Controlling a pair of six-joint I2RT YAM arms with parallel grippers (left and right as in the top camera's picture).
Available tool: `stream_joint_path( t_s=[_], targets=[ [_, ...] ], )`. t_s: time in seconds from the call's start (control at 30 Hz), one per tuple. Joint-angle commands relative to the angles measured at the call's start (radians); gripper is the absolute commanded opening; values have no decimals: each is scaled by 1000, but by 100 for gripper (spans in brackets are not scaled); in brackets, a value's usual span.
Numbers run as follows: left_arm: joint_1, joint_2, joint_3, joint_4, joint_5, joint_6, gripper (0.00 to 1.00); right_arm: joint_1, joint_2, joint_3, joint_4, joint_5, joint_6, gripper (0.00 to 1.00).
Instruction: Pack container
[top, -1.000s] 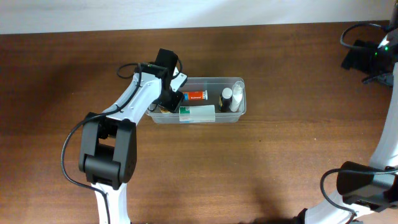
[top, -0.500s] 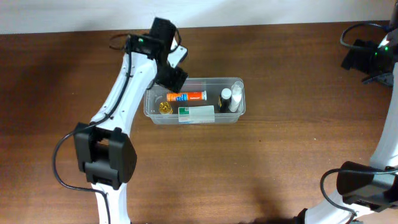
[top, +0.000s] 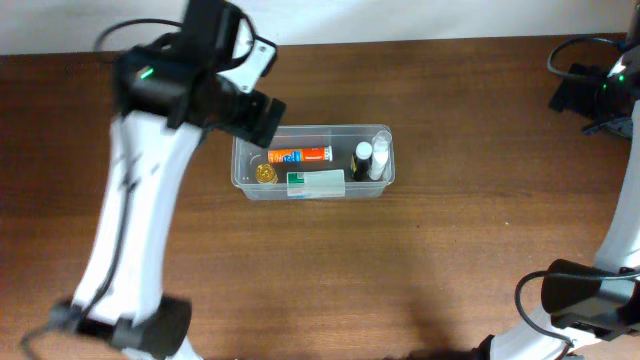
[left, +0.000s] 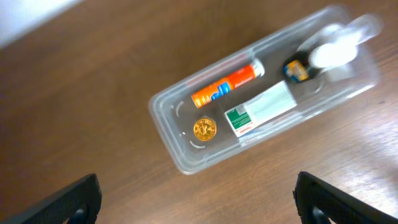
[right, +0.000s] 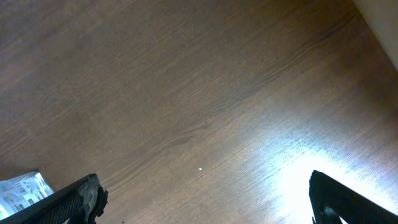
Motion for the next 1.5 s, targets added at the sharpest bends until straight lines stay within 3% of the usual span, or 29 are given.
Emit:
stream_joint_path(
  t_s=[0.0,0.17,0.4,0.6,0.7,1.2,1.47],
  targets=[
    [5,-86,17,-15,-1,-15,99,-5,-5,7,0,9,9,98],
    [5,-135,17,-183,2,-16,99,-5,-5,7,0,9,9,98],
    [5,-152,-76,-183,0,-16,99,-5,-5,7,0,9,9,98],
    [36,-158,-276,-154,-6,-16,99,-5,-5,7,0,9,9,98],
    [64,-209,-392,-31,2,-14,99,-5,-5,7,0,9,9,98],
    [217,-798,-1370,915,31,-12,99,-5,-5,7,0,9,9,98],
    [270,-1177,-1759,1181,38,-12,99,-5,-5,7,0,9,9,98]
  ],
)
